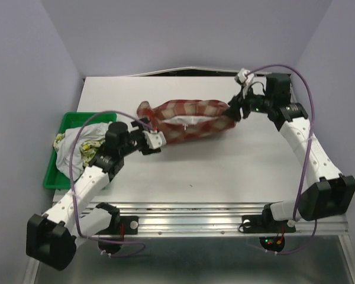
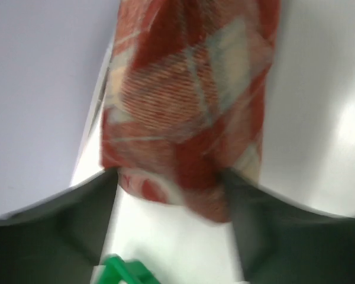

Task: Fold and stack the skirts
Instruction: Flatten the skirt out

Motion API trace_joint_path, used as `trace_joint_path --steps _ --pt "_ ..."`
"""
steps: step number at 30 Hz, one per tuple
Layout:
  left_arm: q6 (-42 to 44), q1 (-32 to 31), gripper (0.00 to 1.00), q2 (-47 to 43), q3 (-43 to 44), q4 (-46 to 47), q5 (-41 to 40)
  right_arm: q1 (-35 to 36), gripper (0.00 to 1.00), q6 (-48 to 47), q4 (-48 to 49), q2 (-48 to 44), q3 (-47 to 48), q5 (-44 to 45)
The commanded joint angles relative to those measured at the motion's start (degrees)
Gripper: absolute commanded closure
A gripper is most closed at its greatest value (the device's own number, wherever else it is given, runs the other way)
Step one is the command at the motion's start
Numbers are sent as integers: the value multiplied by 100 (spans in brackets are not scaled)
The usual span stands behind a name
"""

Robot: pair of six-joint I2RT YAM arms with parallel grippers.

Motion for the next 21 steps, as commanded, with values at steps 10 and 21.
trace_joint_path --steps 10,21 --pt "938 -487 19 -968 -417 -2574 -321 204 0 -2256 -1443 -1731 -2699 1520" --pt "1111 -1091 28 1729 1888 -4306 321 204 27 -2820 -2148 -1325 -3182 1994"
